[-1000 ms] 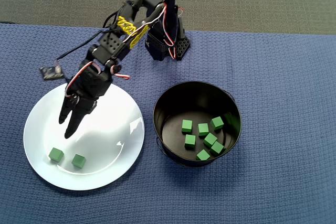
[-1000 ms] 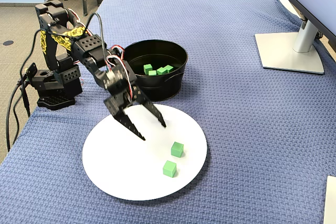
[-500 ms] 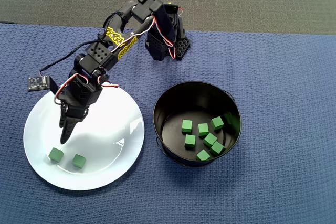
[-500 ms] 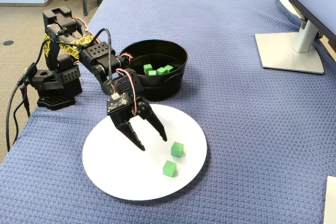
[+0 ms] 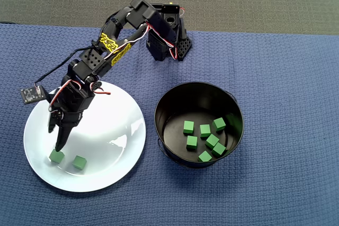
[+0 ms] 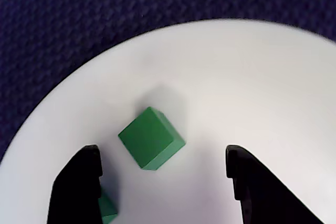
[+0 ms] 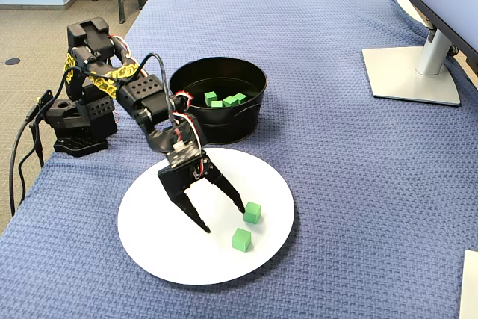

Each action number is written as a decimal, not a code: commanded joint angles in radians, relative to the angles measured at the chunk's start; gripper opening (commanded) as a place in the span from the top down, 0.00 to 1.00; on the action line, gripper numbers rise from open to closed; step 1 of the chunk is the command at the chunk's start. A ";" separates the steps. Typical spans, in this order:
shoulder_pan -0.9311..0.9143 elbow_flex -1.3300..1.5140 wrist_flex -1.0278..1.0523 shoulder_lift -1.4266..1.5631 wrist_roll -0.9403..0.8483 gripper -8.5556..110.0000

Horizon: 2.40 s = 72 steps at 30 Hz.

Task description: Pick up the green cubes from the white plate and place them in the black recipient

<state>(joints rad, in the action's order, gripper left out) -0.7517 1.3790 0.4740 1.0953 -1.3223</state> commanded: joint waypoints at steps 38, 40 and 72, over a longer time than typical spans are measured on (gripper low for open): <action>0.092 0.006 -0.319 -0.072 -0.598 0.72; 0.092 -0.005 -0.327 -0.087 -0.603 0.72; 0.038 -0.094 -0.291 -0.092 -0.594 0.72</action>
<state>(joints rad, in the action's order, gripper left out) -0.6980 1.3637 0.2071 0.9725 -1.8975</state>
